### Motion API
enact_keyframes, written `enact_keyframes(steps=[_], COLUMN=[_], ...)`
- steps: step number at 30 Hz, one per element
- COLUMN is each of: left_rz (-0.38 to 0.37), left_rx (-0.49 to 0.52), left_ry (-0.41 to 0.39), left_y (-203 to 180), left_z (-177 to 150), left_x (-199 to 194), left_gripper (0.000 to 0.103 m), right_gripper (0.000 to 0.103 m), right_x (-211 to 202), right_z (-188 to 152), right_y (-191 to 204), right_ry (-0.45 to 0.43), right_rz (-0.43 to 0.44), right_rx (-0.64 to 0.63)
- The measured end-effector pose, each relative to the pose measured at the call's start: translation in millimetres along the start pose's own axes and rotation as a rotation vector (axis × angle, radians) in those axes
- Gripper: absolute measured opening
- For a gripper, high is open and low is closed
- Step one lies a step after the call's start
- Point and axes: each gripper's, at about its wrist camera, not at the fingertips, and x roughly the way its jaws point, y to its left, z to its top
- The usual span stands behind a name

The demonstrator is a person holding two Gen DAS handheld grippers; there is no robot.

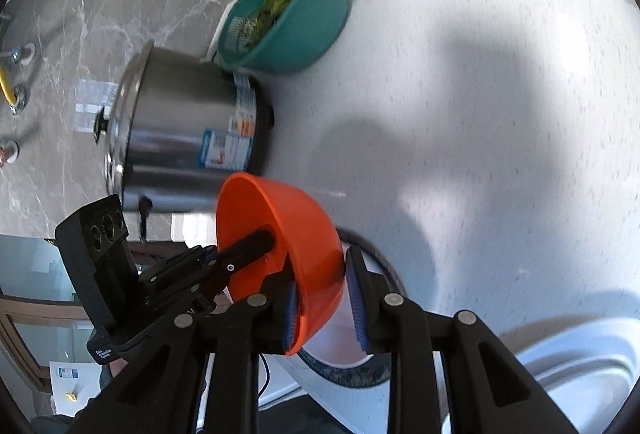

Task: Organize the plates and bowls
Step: 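Lift the orange bowl with both grippers and carry it over the bowl stack, then lower the orange bowl into the small white bowl and open both grippers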

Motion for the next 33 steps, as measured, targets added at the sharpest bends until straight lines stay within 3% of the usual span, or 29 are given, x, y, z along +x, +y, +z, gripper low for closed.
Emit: enact_keyframes(steps=[9, 22, 33], left_rz=[0.011, 0.053, 0.054], left_rx=[0.006, 0.049, 0.023], left_ry=[0.027, -0.013, -0.035], left_y=[-3, -16, -16], left_z=[-35, -41, -43], left_x=[9, 19, 24], left_gripper=[0.006, 0.006, 0.009], right_gripper=[0.026, 0.025, 0.024], right_x=[12, 16, 24], right_z=[-26, -33, -42], right_y=[-10, -12, 24], right_ry=[0.036, 0.043, 0.042], right_rz=[-0.037, -0.086, -0.282], right_rx=[-0.005, -0.025, -0.220])
